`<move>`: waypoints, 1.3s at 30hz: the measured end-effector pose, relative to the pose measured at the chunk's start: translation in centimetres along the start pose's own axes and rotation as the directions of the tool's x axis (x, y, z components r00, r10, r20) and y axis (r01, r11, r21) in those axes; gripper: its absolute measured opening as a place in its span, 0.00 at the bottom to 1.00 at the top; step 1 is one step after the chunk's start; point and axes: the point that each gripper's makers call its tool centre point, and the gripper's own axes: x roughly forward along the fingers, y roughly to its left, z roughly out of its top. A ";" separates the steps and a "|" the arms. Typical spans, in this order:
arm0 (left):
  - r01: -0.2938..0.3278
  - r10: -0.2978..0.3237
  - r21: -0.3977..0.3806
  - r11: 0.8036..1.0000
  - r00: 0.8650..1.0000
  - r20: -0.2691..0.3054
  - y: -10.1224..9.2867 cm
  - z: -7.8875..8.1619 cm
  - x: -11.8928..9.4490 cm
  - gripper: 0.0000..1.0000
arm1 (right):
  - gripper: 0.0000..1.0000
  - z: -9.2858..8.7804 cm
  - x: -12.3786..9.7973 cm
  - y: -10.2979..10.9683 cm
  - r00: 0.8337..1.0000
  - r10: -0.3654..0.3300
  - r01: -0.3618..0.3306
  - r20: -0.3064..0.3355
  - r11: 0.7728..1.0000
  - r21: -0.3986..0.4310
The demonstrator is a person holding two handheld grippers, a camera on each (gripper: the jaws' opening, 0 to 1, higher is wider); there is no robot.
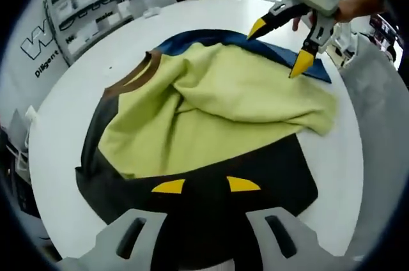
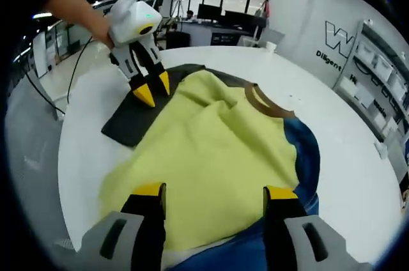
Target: Fold the garment on the visible template until the final outline fits inside the template.
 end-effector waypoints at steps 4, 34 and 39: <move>-0.023 0.024 -0.025 0.999 1.000 0.007 0.5 0.0 0.0 0.09 | 0.58 -0.4 -0.2 2.2 0.999 0.037 -0.038 -0.008 0.999 -0.015; -0.077 0.078 0.009 0.997 0.997 -0.021 1.4 -3.0 -4.2 0.11 | 0.67 -3.5 -0.2 6.4 0.989 0.146 -0.146 -0.026 0.989 -0.003; 0.019 -0.022 0.044 0.999 0.998 0.065 -2.8 1.4 -2.1 0.16 | 0.49 -3.9 -0.9 6.1 0.989 0.132 -0.135 -0.061 0.990 -0.041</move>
